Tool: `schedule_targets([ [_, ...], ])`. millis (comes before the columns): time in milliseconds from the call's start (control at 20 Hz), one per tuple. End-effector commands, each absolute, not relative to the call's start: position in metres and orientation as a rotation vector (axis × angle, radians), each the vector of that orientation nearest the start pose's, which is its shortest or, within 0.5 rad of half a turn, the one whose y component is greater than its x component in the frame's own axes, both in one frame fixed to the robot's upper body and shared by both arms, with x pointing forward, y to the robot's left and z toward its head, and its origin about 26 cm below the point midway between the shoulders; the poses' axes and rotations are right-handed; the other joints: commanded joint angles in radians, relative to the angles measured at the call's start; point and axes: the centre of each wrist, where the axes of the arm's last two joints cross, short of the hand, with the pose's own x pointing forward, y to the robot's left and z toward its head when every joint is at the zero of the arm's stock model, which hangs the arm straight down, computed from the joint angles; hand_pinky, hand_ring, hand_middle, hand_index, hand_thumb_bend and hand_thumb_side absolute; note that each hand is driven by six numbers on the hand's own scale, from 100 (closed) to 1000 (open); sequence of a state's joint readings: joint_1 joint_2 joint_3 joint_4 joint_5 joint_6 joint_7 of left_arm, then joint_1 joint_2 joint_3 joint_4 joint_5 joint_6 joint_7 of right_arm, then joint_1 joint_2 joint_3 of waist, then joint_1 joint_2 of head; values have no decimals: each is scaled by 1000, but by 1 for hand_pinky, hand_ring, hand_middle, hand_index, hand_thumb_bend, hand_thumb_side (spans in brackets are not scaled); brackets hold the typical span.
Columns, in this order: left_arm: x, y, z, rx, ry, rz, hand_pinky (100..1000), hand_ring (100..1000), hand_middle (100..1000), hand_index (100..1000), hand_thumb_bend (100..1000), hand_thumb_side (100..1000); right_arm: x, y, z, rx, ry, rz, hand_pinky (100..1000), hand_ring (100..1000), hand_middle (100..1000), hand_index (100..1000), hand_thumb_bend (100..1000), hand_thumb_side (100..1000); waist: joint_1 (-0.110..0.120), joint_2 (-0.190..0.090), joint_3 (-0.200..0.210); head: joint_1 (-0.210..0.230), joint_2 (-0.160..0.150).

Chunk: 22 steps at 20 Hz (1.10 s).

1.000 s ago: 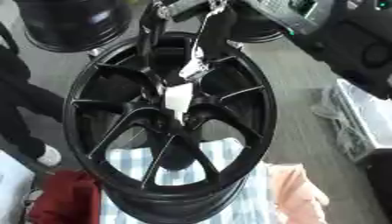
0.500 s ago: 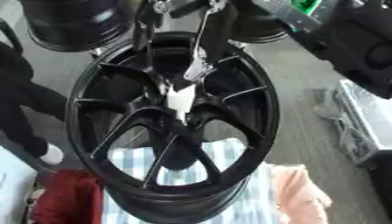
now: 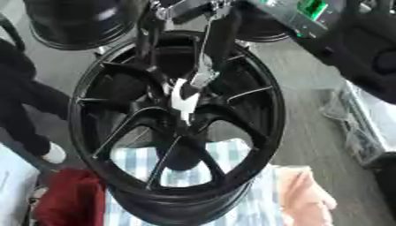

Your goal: Pull the pin out of the wheel hub.

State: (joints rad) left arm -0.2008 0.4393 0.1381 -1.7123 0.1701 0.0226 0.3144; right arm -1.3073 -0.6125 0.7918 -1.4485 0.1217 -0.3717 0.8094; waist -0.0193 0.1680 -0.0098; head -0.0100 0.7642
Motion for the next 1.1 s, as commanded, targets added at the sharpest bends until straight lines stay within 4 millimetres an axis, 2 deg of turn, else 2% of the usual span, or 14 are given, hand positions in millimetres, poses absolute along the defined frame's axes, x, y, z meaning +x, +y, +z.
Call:
schedule_targets([
  [50,315,357,143,489,-1954,110,719,794,702,749,269,589,386,-113,343,228,1467,-2728,833,816,762,818,512,371,5,-9,-1,2,6],
  [500,315,357,142,485,-1952,117,719,795,703,749,266,592,394,-127,327,261,1378,-2724,830,811,758,811,506,352,9,1,3,0,6],
  [900,314,357,140,480,-1947,125,720,796,704,749,263,595,397,-134,323,285,1315,-2689,830,810,756,807,491,297,11,7,4,-1,6],
  [1100,314,356,139,476,-1946,128,721,797,704,749,262,598,394,-130,325,260,1307,-2640,830,807,753,805,476,235,13,11,5,-1,6],
])
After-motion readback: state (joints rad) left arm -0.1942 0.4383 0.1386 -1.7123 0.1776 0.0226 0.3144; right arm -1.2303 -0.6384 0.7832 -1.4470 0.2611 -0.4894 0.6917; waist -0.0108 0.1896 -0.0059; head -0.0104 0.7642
